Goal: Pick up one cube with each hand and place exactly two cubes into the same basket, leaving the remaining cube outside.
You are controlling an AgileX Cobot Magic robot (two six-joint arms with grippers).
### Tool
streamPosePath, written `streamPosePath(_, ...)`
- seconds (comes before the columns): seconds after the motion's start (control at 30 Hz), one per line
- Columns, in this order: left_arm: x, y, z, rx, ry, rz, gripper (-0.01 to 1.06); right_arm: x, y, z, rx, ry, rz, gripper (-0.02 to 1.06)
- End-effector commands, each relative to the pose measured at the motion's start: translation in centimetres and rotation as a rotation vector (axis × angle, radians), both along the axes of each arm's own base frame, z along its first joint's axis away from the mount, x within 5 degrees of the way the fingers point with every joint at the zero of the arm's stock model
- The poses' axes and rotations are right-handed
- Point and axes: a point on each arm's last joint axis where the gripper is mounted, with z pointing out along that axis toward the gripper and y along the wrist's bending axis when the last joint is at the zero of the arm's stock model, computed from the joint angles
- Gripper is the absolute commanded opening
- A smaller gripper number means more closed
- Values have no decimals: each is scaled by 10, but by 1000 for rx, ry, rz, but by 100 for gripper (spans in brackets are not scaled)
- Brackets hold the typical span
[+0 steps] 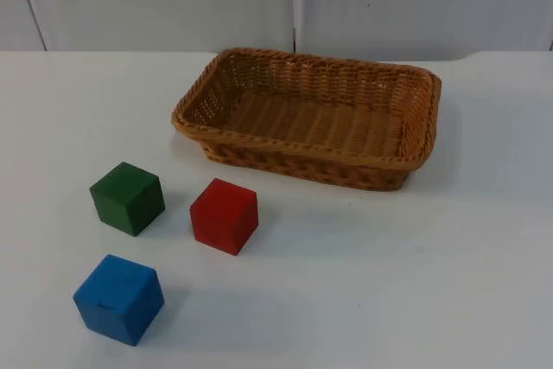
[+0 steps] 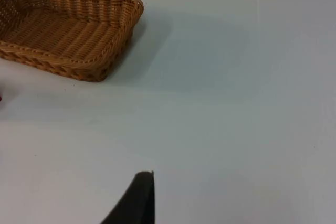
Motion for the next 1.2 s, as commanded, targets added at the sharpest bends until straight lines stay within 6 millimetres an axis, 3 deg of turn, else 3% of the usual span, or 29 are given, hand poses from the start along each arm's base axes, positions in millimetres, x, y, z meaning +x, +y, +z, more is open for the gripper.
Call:
streamPosePath(0.0,0,-1,0,-11,-7,-3,105,1,0,-1,-7,-7,0,105)
streamPosePath(1.17,0,-1,0,-11,-7,-3,105,1,0,-1,-7,-7,0,105)
